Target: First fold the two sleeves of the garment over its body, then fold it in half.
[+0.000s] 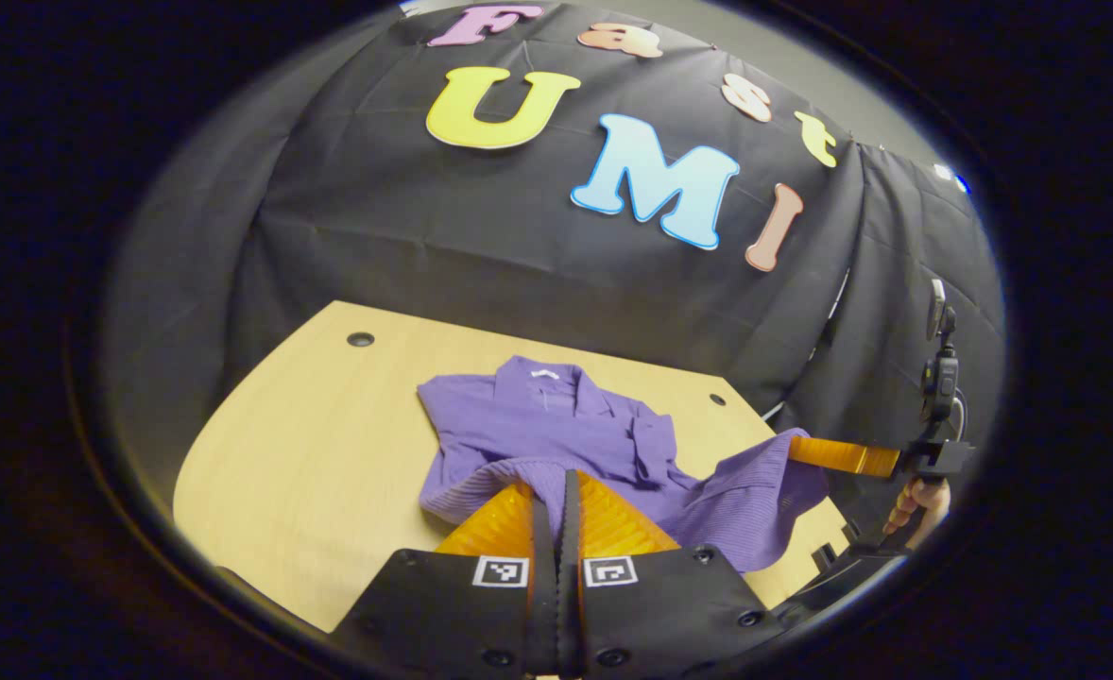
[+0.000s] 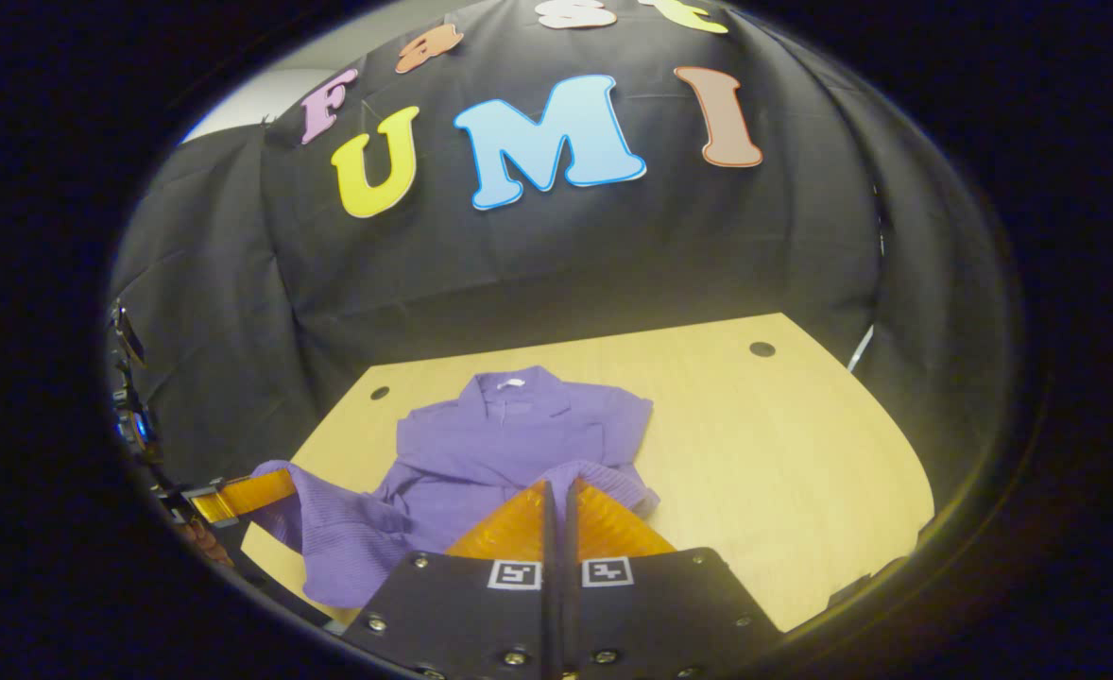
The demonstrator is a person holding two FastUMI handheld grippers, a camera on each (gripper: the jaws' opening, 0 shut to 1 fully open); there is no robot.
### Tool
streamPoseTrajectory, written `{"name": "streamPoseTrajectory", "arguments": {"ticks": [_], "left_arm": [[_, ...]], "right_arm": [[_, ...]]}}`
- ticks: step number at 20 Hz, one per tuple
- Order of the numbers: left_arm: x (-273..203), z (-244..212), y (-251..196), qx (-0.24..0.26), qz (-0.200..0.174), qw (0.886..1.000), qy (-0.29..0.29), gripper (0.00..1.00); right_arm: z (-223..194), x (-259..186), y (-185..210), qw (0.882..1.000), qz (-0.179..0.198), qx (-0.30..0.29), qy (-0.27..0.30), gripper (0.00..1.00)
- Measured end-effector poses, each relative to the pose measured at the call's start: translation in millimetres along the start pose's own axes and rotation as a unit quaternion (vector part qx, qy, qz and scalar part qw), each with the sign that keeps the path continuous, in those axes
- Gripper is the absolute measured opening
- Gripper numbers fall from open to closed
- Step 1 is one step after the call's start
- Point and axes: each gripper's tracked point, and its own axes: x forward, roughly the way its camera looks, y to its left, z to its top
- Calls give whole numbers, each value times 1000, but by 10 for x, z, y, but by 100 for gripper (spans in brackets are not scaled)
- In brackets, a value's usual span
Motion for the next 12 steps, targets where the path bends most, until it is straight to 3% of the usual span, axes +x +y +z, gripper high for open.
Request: {"name": "streamPoseTrajectory", "arguments": {"ticks": [7,12], "left_arm": [[888,665,313,-32,35,999,-15,7],[1639,974,649,-61,70,996,-16,7]], "right_arm": [[652,841,-57,998,36,47,-3,1],[920,1579,-280,997,40,63,13,1]]}}
